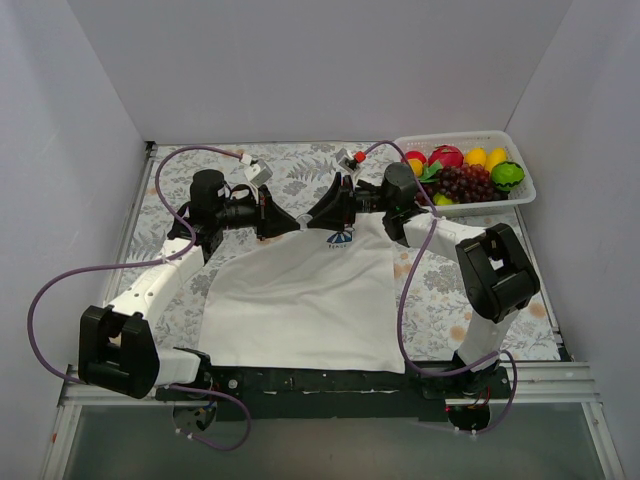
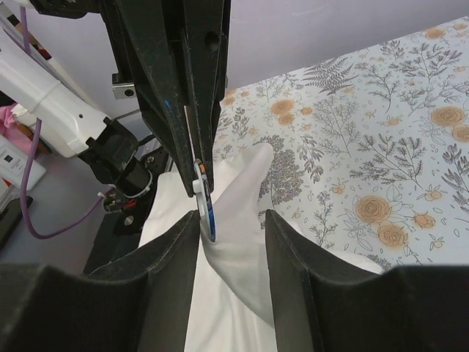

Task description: Pin the brooch onto the clothing

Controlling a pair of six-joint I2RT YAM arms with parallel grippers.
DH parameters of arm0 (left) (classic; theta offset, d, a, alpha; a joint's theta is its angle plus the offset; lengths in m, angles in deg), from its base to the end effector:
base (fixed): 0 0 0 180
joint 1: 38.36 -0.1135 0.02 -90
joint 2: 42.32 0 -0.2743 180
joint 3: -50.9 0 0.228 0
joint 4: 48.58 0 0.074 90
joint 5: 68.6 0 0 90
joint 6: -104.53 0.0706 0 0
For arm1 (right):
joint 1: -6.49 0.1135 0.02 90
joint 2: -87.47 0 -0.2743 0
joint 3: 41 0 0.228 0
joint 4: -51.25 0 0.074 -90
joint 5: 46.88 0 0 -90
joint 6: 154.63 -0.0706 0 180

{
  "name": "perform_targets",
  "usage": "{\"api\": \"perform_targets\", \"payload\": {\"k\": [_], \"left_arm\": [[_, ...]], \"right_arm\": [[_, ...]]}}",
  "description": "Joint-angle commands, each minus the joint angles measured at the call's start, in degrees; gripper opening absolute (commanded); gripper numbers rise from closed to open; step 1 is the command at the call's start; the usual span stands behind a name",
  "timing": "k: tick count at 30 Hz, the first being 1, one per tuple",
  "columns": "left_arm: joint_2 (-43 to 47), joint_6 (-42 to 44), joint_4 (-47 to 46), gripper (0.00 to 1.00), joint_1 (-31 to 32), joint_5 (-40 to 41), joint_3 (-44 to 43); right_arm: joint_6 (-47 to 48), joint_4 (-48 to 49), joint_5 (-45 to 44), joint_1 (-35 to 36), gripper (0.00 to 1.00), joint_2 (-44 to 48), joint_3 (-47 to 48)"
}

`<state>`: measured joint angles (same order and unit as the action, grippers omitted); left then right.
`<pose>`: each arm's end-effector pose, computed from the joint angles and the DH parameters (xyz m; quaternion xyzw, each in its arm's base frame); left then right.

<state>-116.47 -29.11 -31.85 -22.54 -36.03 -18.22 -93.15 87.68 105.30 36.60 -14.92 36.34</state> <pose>0.2495 -0.1325 0.3159 0.0871 0.7695 -0.5894 0.2299 0.3063 0.2498 0.3060 -0.4070 0.5369 0.6097 0.4176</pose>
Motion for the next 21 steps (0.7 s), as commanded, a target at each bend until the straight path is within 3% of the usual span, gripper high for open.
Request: {"api": "perform_targets", "payload": {"k": [1, 11, 21], "left_arm": [[2.0, 0.5, -0.7, 0.00, 0.0, -1.9, -0.6], [2.1, 0.2, -0.7, 0.00, 0.0, -1.8, -0.7], [3.0, -0.4, -0.7, 0.00, 0.1, -0.1, -0.4]], "right_arm": [[-0.9, 3.3, 0.9, 0.5, 0.48, -0.3, 2.4], [0.6, -0.4, -0.7, 1.7, 0.44, -1.0, 4.2], [3.1, -4.9, -3.4, 1.7, 0.30, -0.8, 4.6]]}}
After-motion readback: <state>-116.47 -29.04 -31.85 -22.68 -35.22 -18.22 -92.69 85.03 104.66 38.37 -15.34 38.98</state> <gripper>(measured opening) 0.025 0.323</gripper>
